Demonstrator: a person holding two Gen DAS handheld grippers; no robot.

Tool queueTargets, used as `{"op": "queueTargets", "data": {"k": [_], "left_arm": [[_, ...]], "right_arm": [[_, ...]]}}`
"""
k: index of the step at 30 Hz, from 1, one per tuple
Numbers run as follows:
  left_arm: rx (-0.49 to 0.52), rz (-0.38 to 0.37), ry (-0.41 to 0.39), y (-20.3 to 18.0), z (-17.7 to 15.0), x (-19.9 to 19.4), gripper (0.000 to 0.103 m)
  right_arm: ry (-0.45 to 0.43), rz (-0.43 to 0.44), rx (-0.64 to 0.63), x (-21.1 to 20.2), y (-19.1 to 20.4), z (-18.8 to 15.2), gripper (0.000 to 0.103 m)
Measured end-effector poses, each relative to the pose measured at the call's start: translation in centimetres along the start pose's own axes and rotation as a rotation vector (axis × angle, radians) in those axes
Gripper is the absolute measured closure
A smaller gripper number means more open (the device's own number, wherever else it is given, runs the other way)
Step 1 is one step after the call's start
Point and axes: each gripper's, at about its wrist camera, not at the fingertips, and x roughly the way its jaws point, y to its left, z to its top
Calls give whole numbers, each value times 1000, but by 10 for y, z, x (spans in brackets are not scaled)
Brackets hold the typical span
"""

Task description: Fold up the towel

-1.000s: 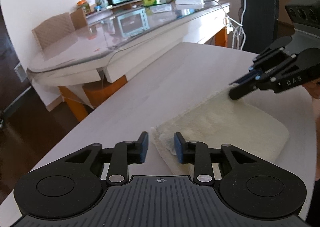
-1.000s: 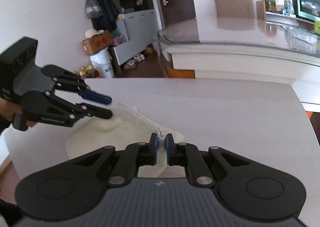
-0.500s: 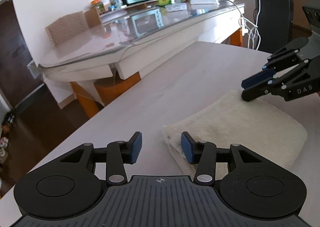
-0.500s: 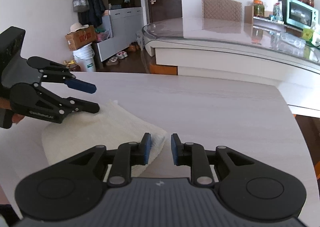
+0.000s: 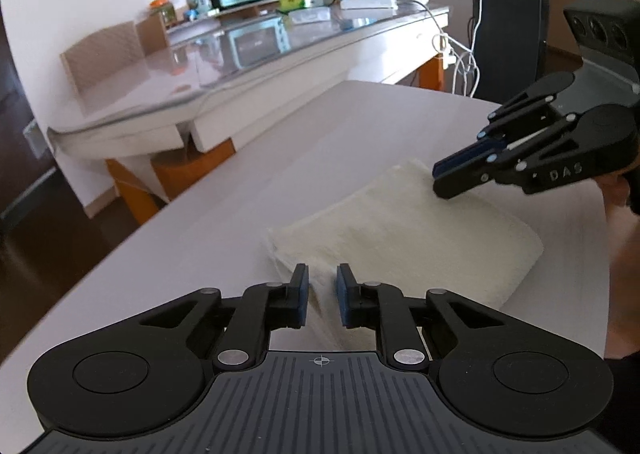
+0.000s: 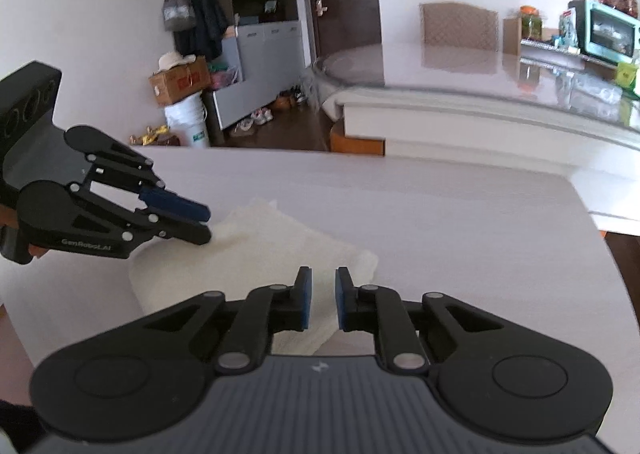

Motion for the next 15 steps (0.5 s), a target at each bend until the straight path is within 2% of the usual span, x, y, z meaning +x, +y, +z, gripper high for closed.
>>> {"op": "queueTargets", "data": {"k": [2, 5, 6, 9, 11, 15], "left_arm": [[-15, -2, 1, 0, -1, 2, 86], [-64, -3, -3, 7, 1, 4, 74], [-79, -3, -2, 10, 2, 6, 74], [-111, -1, 2, 18, 5, 12, 74], [-111, 6, 1, 18, 6, 15, 82], [-111, 21, -1, 19, 6, 20, 84]], "right_arm": [[10, 1, 3, 2, 0, -1, 88], [22, 7, 0, 4, 0, -3, 88], [22, 8, 1, 5, 0, -3, 88], [20, 9, 1, 5, 0, -3, 88], [18, 10, 1, 5, 0, -4, 88], [20, 18, -3, 6, -1, -3, 88]]}}
